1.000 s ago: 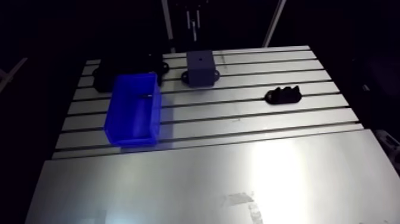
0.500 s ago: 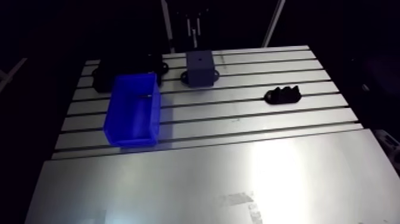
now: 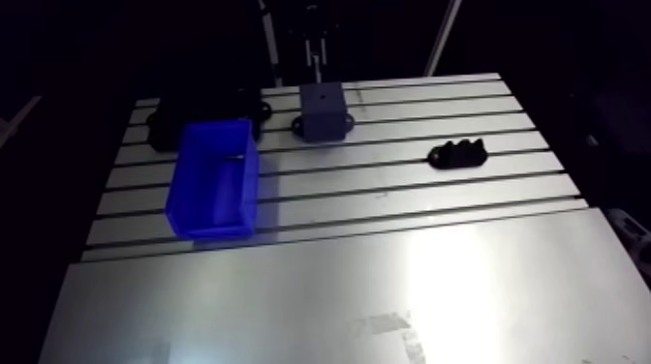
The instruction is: Pick up the M10 bolt and insert it into the hole until fully seated.
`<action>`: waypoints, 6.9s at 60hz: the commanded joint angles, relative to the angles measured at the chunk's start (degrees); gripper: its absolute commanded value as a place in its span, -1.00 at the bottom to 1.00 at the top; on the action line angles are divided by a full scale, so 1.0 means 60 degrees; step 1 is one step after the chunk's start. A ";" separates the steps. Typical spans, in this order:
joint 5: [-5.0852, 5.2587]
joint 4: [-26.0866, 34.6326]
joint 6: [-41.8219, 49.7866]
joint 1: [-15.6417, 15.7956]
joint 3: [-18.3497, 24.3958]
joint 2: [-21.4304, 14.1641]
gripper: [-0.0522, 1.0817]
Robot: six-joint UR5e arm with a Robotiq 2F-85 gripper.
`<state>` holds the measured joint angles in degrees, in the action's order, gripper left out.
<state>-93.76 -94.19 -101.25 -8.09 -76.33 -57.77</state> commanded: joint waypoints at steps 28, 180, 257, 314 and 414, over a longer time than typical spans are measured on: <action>-0.0011 -0.0101 -0.0054 -0.0058 -0.0189 -0.0001 0.99; 0.0004 -0.0223 -0.0169 -0.0131 -0.0453 0.0014 0.99; -0.0013 -0.0540 -0.0199 -0.0189 -0.0702 -0.0001 0.99; 0.0004 -0.0636 -0.0434 -0.0221 -0.0693 -0.0465 -0.90; 0.0238 0.0778 0.0639 0.0309 -0.1230 -0.4133 -0.90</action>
<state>-92.38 -89.32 -97.11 -6.15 -82.44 -81.74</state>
